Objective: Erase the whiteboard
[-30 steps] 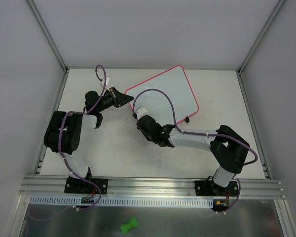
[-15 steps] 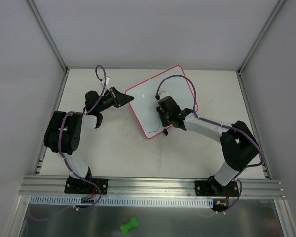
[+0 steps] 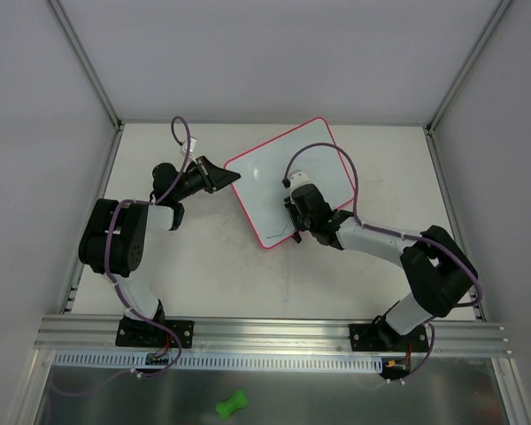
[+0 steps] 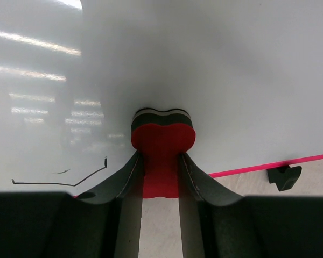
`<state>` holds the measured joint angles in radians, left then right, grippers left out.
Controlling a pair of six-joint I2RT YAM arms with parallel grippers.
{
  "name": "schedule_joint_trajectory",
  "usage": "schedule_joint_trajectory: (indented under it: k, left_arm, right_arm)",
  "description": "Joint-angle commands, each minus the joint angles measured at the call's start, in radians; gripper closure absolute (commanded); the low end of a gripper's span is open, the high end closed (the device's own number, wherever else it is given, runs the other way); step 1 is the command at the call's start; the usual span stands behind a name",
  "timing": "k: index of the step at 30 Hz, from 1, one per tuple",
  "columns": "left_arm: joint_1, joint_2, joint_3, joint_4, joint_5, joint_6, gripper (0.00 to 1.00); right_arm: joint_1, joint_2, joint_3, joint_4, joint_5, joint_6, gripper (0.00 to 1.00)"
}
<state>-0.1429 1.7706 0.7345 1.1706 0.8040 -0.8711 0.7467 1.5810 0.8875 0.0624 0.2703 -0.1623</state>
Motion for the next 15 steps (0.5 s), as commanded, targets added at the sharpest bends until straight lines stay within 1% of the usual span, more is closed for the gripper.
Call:
schedule_joint_trajectory:
  k: [1, 5, 8, 15]
  left_arm:
    - [-0.017, -0.002, 0.002, -0.031, 0.054, 0.087, 1.0]
    - [-0.017, -0.002, 0.003, -0.031, 0.055, 0.087, 1.0]
    - [-0.017, -0.002, 0.0, -0.031, 0.057, 0.087, 1.0]
    - [-0.017, 0.0, 0.003, -0.034, 0.055, 0.087, 1.0]
  right_arm:
    - [0.046, -0.007, -0.028, 0.125, -0.029, -0.043, 1.0]
    - [0.083, 0.004, -0.048, 0.171, -0.048, -0.062, 1.0]
    - [0.112, 0.02, -0.044, 0.165, -0.062, -0.068, 1.0]
    - [0.22, 0.02, -0.039, 0.103, -0.013, -0.068, 1.0]
